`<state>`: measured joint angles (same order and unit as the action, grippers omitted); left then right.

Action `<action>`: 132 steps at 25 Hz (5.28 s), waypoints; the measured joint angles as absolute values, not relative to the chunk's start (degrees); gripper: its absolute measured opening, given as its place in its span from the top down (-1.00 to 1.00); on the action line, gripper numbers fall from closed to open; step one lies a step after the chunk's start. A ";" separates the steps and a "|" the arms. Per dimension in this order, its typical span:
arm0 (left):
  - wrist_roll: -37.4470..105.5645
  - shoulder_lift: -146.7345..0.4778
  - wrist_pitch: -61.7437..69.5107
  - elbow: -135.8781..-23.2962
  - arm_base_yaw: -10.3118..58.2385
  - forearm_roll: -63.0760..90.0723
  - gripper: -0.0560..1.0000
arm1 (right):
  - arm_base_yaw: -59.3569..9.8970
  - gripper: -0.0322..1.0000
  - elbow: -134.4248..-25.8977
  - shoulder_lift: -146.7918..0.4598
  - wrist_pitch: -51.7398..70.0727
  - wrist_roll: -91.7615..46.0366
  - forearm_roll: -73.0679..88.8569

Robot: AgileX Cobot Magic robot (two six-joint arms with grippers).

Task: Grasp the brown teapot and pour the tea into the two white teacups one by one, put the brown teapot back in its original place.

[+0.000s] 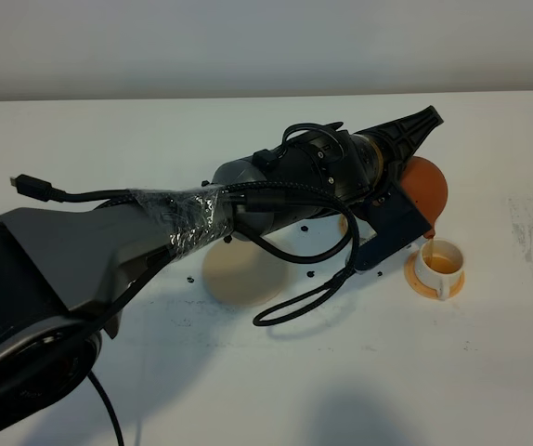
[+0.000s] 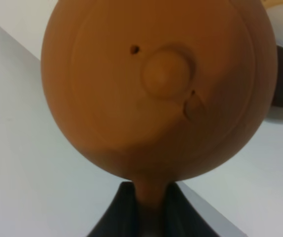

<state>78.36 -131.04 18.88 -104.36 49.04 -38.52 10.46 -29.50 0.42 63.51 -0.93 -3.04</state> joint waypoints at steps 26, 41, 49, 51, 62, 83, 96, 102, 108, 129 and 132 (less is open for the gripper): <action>80.95 -131.04 17.36 -104.36 49.58 -40.94 0.71 | 10.46 -0.06 -29.50 0.42 63.51 -0.93 -3.04; 81.92 -131.45 17.10 -104.36 50.49 -42.29 0.71 | 10.46 -0.06 -29.50 0.42 63.51 -0.93 -3.04; 81.92 -132.74 16.07 -104.36 50.49 -42.38 0.71 | 10.46 -0.06 -29.50 0.42 63.51 -0.93 -3.04; 81.92 -132.78 15.88 -104.36 50.49 -42.38 0.71 | 10.46 -0.06 -29.50 0.42 63.51 -0.93 -3.04; 81.87 -132.95 15.65 -104.36 50.49 -42.53 0.71 | 10.46 -0.06 -29.50 0.42 63.51 -0.93 -3.04; 80.09 -132.95 15.65 -104.36 50.49 -44.23 0.71 | 10.46 -0.06 -29.50 0.42 63.51 -0.93 -3.04; 79.53 -132.95 15.65 -104.36 50.49 -45.31 0.71 | 10.46 -0.06 -29.50 0.42 63.51 -0.93 -3.04; 78.93 -132.95 15.63 -104.36 50.49 -46.47 0.71 | 10.46 -0.06 -29.50 0.42 63.51 -0.93 -3.04; 78.81 -132.95 15.35 -104.36 50.49 -46.89 0.71 | 10.46 -0.06 -29.50 0.42 63.51 -0.93 -3.04; 81.32 -132.95 14.08 -104.36 50.67 -49.98 0.71 | 10.46 -0.06 -29.50 0.42 63.51 -0.93 -3.04; 81.46 -132.95 13.36 -104.36 50.67 -50.19 0.71 | 10.46 -0.06 -29.50 0.42 63.51 -0.93 -3.04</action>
<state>81.46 -132.95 13.36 -104.36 50.67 -50.19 10.46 -29.50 0.42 63.51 -0.93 -3.04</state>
